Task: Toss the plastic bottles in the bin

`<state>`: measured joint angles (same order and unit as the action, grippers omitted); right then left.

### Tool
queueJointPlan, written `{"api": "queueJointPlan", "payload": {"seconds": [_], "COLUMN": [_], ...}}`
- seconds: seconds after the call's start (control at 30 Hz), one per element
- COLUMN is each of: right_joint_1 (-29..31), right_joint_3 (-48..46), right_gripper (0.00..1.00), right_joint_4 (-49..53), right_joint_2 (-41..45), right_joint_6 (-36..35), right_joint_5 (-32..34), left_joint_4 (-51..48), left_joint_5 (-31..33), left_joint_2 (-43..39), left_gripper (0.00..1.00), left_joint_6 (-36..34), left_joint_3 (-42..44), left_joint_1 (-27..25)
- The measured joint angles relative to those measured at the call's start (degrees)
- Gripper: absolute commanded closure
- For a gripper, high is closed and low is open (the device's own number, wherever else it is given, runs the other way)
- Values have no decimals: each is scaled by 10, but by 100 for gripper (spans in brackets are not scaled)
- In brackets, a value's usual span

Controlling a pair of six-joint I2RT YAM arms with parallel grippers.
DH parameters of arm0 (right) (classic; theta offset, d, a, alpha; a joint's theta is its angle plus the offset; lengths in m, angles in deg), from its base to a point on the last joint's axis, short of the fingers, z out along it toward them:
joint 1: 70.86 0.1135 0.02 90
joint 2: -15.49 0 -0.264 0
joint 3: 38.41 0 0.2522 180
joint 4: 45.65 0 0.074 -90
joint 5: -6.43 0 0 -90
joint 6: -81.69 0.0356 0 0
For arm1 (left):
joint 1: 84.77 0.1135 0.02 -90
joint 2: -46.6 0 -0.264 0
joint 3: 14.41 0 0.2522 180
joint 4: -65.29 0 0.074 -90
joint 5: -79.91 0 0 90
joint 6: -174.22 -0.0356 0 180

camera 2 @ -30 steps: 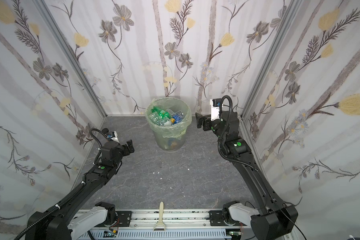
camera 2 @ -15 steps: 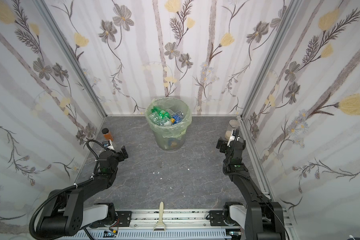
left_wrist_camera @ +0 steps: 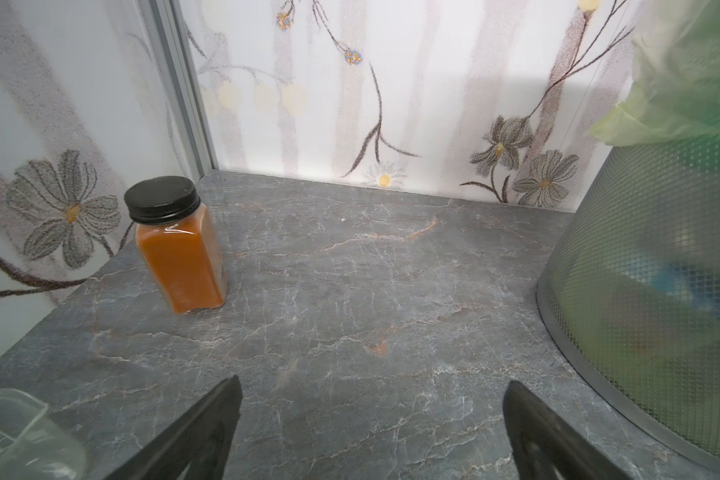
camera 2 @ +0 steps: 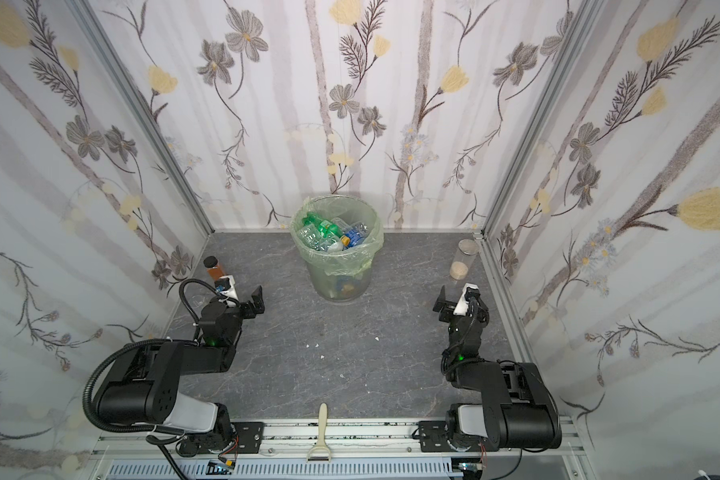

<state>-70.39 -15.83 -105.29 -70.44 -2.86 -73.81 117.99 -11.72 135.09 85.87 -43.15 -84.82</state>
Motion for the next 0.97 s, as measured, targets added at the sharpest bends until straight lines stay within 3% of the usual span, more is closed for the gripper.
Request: {"api": "queueJointPlan", "payload": {"seconds": [0.27,0.97], "right_joint_1": [0,2], "right_joint_3": [15,30], "right_gripper": [0,0], "right_joint_4": [-13,-5], "right_joint_2": [-2,-6], "right_joint_6": [-8,-21], "right_joint_5": [-20,-49], "left_joint_4": [72,75], "left_joint_5": [2,14], "left_joint_2": [23,23], "left_gripper": [0,0], "left_joint_6": [14,16], "left_joint_3": [18,17], "left_joint_1": [2,3]}}
